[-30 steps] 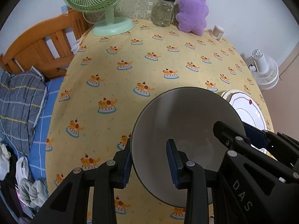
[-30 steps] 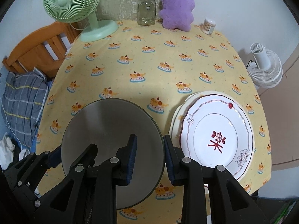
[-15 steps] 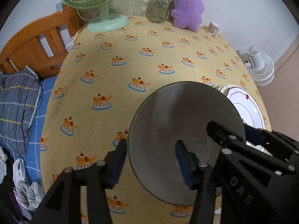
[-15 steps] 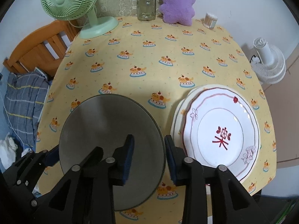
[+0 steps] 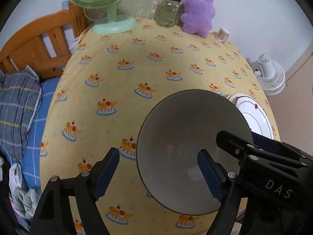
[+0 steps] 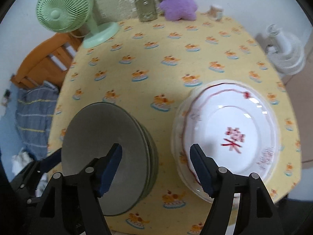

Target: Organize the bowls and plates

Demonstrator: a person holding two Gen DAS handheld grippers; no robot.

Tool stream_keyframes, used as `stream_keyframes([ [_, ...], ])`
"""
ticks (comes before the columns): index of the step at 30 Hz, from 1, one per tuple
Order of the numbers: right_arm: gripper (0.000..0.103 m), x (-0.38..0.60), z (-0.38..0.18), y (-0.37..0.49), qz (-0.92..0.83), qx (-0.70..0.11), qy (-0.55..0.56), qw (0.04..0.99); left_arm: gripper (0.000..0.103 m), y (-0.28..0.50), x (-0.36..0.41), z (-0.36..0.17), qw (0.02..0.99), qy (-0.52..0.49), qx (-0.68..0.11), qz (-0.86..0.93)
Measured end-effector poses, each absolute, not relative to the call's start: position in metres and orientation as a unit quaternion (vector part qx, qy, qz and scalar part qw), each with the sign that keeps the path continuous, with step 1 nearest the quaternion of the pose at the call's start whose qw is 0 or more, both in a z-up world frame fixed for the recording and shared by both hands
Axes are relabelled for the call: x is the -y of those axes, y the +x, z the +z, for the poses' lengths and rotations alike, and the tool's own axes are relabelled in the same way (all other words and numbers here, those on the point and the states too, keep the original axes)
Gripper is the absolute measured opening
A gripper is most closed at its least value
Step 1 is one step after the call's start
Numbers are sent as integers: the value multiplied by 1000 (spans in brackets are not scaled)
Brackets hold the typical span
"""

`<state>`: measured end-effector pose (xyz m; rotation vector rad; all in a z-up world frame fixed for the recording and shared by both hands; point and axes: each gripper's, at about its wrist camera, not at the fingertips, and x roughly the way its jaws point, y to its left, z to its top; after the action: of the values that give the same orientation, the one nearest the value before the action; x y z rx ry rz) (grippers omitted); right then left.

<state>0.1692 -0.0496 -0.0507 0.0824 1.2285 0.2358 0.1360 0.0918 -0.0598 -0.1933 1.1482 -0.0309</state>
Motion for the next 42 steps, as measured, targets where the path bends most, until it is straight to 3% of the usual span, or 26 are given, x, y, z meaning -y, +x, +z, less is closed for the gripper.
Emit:
stream_keyframes([
  [6,73,54,-67,183,160,-592,74,786,83,140,-93,-66,828,-99,-551,35],
  [8,59,55,-72,187,173,-598,81,778,83,141,-93,-68,826,-97,-553,51],
  [13,43,54,-84,193,193,-619,81,757,82,139,-83,-72,822,-92,-560,55],
  [17,36,50,-89,195,211,-626,83,746,81,142,-80,-74,820,-90,-563,54],
  [27,37,44,-90,195,192,-631,84,747,80,154,-90,-85,817,-98,-569,4],
  [37,42,36,-91,190,161,-629,74,757,61,159,-94,-93,808,-115,-574,-69],
  [42,42,41,-95,191,158,-635,98,750,60,161,-95,-95,807,-125,-571,-83],
])
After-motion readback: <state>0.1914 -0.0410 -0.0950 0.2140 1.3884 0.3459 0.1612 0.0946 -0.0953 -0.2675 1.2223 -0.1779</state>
